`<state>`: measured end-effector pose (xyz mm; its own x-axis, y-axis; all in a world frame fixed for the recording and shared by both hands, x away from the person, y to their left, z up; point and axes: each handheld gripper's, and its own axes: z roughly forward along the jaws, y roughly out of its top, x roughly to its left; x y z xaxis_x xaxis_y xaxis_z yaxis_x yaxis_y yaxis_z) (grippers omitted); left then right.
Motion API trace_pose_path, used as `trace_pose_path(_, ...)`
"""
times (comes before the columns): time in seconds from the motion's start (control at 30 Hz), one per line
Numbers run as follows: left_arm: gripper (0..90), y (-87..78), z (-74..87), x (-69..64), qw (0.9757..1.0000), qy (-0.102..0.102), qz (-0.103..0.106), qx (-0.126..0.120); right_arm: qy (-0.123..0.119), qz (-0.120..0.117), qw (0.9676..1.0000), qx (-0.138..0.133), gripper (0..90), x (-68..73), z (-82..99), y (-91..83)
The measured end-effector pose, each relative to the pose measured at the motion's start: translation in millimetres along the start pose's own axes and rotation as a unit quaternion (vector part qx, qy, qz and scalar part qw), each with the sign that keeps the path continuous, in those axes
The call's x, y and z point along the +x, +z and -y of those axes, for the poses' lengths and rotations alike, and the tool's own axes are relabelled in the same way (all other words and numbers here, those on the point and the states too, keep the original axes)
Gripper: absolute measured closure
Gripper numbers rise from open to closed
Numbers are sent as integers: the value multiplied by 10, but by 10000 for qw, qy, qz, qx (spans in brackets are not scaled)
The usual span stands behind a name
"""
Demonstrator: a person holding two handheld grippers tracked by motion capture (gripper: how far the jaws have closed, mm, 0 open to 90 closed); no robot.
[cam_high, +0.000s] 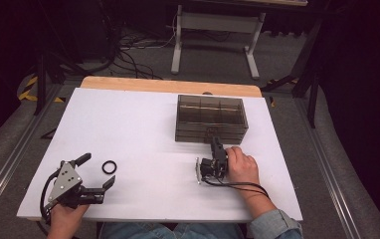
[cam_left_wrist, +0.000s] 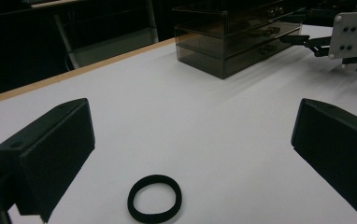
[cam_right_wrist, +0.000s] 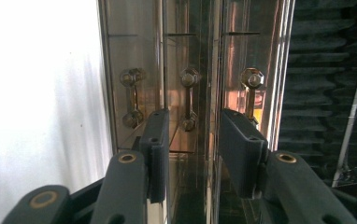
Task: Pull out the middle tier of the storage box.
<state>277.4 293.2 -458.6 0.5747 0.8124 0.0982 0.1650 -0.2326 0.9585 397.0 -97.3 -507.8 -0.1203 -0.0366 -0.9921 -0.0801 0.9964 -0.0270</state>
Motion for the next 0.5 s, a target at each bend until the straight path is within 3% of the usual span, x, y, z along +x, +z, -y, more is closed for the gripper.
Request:
trace_pose_path(0.1, 3, 1, 0, 0, 10000, -3, 2, -1, 107, 15, 9999, 95, 665, 36, 3, 10)
trace_pose_path(0.13, 3, 1, 0, 1, 10000, 3, 0, -1, -58, 50, 10000, 28, 673, 14, 1, 29)
trace_pose_path(0.23, 3, 3, 0, 2, 10000, 7, 6, 3, 68, 37, 9999, 149, 693, 50, 8, 38)
trace_pose_path(0.37, 3, 2, 0, 1, 10000, 2, 2, 1, -94, 131, 9998, 84, 727, 43, 13, 76)
trace_pose_path(0.5, 3, 3, 0, 0, 10000, 6, 4, 4, -70, 150, 9998, 132, 753, 67, 14, 99)
